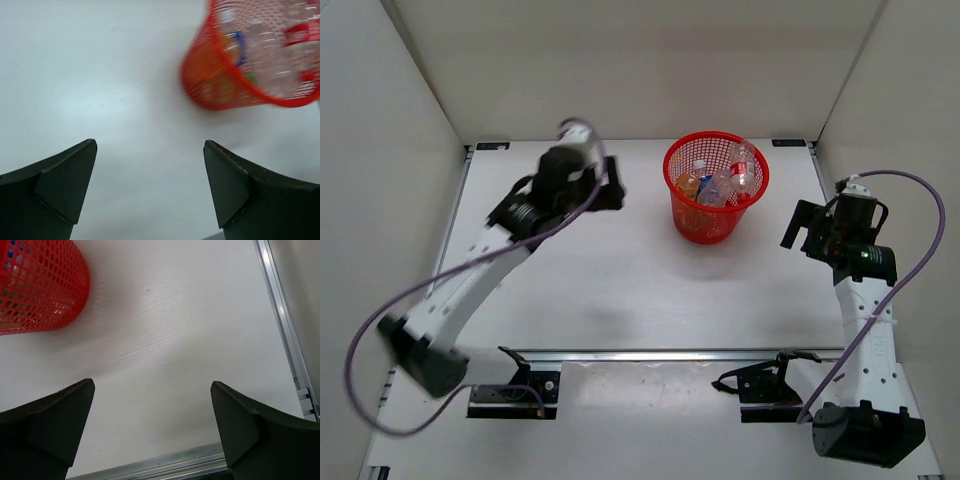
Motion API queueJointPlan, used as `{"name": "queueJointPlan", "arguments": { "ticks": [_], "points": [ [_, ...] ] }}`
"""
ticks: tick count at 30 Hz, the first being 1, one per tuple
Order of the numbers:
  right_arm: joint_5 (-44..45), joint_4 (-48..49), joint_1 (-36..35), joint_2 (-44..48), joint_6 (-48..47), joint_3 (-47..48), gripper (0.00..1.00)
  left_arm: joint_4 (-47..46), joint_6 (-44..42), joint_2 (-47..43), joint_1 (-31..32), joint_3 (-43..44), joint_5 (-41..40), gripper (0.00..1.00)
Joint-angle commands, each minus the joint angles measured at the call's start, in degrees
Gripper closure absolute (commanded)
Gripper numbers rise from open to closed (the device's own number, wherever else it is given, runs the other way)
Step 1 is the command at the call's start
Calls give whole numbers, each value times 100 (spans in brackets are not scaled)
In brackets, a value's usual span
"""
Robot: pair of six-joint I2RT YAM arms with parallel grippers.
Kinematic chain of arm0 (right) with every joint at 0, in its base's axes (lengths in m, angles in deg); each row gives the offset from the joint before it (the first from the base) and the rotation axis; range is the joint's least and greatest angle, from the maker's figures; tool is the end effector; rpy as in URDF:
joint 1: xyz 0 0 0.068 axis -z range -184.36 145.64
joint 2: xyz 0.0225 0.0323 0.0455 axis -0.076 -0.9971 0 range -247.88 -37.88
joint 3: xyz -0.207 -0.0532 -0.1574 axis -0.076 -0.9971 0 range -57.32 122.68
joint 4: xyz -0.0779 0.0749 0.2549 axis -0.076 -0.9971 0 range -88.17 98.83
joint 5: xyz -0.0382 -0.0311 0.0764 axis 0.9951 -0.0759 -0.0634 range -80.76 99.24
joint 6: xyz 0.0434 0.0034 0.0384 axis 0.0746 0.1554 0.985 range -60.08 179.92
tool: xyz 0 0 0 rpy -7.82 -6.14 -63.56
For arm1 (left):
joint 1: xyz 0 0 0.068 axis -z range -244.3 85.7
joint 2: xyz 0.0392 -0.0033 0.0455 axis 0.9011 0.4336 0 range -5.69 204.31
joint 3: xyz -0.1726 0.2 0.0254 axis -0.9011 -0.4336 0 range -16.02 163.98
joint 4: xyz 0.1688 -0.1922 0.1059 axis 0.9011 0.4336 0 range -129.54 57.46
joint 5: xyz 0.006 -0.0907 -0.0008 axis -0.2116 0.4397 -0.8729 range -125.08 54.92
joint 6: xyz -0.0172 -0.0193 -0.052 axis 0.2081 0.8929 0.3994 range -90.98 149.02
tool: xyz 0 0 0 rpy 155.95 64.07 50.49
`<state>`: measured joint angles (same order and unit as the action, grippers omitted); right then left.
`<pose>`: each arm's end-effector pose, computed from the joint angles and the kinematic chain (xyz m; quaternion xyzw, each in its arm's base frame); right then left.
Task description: Put the plastic bottles in the bin
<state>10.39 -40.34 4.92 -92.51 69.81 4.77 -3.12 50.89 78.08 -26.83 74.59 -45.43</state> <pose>0.2064 -0.0346 0.3390 0.1560 0.8991 -0.0069 0.4091 0.2778 -0.2036 0.4022 0.0718 0.8588 -0.1803 0.4740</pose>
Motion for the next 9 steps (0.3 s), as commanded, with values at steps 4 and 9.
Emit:
{"name": "queueJointPlan", "arguments": {
  "ticks": [4, 9],
  "points": [
    [167, 48, 135, 286, -40, -424, 1, 1241, 924, -2634, -1233, -2669, -959, 2],
    [-440, 214, -4, 216, 66, -584, 1, 1745, 854, -3515, -1788, -3075, -820, 1]
  ]
}}
